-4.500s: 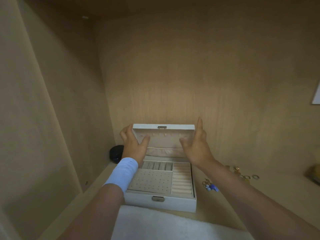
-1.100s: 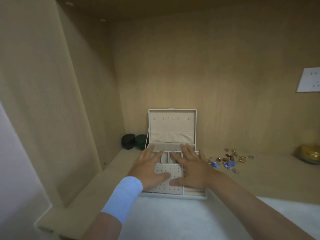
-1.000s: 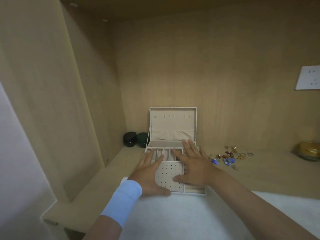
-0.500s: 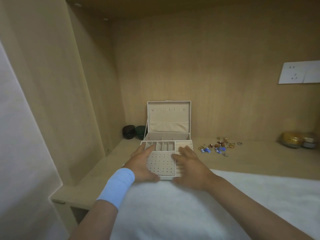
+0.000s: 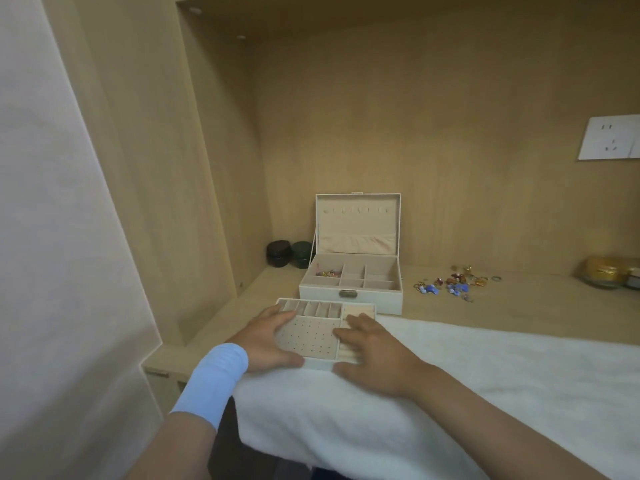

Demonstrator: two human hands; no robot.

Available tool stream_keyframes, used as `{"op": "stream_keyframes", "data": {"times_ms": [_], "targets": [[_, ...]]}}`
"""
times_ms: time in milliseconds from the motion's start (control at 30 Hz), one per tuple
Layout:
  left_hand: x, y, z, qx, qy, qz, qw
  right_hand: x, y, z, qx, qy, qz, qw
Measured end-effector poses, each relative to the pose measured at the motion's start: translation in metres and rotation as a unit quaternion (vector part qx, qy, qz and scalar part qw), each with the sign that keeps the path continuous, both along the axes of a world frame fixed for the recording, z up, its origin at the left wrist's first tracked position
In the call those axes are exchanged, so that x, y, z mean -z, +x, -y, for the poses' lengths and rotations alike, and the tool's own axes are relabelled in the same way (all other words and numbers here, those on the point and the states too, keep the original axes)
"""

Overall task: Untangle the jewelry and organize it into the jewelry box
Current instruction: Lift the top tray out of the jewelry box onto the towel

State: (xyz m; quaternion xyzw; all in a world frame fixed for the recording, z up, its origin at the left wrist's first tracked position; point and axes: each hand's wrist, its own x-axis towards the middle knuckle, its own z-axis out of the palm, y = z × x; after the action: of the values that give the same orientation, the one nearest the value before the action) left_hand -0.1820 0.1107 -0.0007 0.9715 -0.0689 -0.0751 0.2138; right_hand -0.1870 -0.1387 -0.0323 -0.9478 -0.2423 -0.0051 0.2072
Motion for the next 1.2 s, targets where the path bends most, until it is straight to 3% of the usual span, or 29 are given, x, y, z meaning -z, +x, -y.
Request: {"op": "stream_keyframes", "data": {"times_ms": [133, 300, 533, 733, 933, 1100, 1200], "targets": [[0.005, 0.007, 0.001, -0.018, -0.008, 0.005, 1.0, -0.01, 0.007, -0.006, -0.007, -0.011, -0.004, 1.0], [0.001, 0.015, 0.005, -0.013, 0.043, -0.019, 0.999, -0.008, 0.016, -0.003, -0.009, -0.032, -0.011, 0.999], [-0.032, 0.053, 0.05, 0.007, -0.043, 0.095, 0.995, -0.047, 0.056, 0.019, 0.013, 0.051, 0.011, 0.999], [-0.051, 0.126, 0.066, 0.002, -0.027, 0.138, 0.99, -0.073, 0.129, 0.021, 0.051, 0.04, 0.013, 0.998], [-0.047, 0.204, 0.064, 0.009, 0.057, 0.12, 0.991, -0.078, 0.203, 0.006, 0.035, -0.031, -0.002, 0.999], [-0.035, 0.238, 0.052, 0.068, 0.175, 0.203, 0.961, -0.065, 0.262, -0.026, -0.006, -0.117, -0.02, 0.993], [-0.022, 0.24, 0.042, 0.072, 0.143, 0.299, 0.941, -0.057, 0.281, -0.04, -0.052, -0.18, -0.032, 0.982]]}}
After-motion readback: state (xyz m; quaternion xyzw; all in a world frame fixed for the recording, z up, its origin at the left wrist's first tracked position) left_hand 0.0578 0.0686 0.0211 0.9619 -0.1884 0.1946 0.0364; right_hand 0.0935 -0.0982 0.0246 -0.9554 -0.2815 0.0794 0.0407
